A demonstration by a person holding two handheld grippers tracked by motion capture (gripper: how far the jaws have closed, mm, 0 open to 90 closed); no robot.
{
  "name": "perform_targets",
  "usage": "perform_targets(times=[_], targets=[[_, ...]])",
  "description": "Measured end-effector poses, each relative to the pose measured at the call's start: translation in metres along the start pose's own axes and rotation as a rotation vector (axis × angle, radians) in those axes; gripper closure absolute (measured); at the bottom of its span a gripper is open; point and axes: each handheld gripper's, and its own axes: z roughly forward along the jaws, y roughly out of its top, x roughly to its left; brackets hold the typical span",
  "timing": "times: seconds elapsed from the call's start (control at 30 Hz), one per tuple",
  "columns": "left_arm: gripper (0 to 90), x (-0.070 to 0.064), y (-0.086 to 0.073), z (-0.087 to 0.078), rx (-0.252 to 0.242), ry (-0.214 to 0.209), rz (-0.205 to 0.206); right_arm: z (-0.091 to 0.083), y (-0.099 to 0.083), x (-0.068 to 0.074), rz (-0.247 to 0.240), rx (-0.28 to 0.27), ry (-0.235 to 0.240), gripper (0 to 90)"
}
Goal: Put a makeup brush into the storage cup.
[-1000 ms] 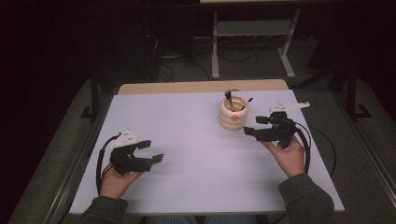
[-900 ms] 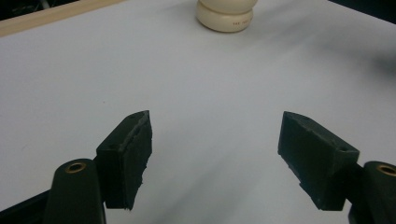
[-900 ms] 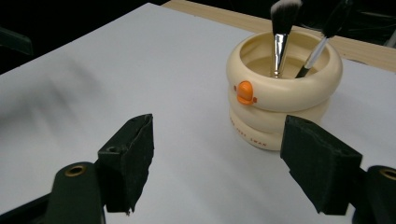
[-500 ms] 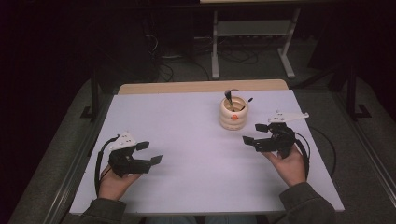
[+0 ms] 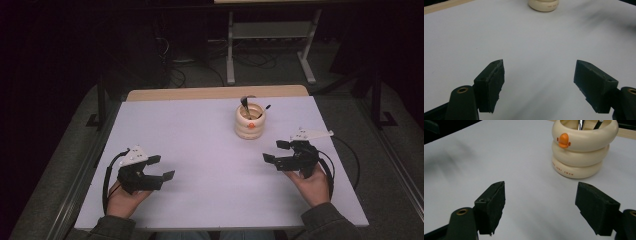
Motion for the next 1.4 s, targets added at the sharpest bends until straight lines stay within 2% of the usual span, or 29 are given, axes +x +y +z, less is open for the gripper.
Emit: perform_targets(times=[0.9,0.97,1.27,1.3,1.4], targets=[[23.8,-0.006,-0.018,-0.001,0.020,-0.011,-0.011,-0.008,-0.024,0.002,0.015,-0.006,0.003,22.1],[23.8,-0.006,-0.020,-0.001,0.027,-0.010,0.000,-0.010,-0.027,0.001,0.018,-0.005,-0.002,22.1],[23.9,-0.004,-0.026,0.001,0.036,-0.011,-0.005,-0.018,-0.034,-0.001,0.015,-0.019,-0.010,21.6],[23.9,-0.002,-0.026,0.002,0.045,-0.011,0.009,-0.018,-0.034,-0.001,0.014,-0.022,-0.007,21.5],[23.8,-0.002,-0.027,0.002,0.043,-0.017,0.010,-0.018,-0.036,0.000,0.008,-0.018,-0.007,20.7]])
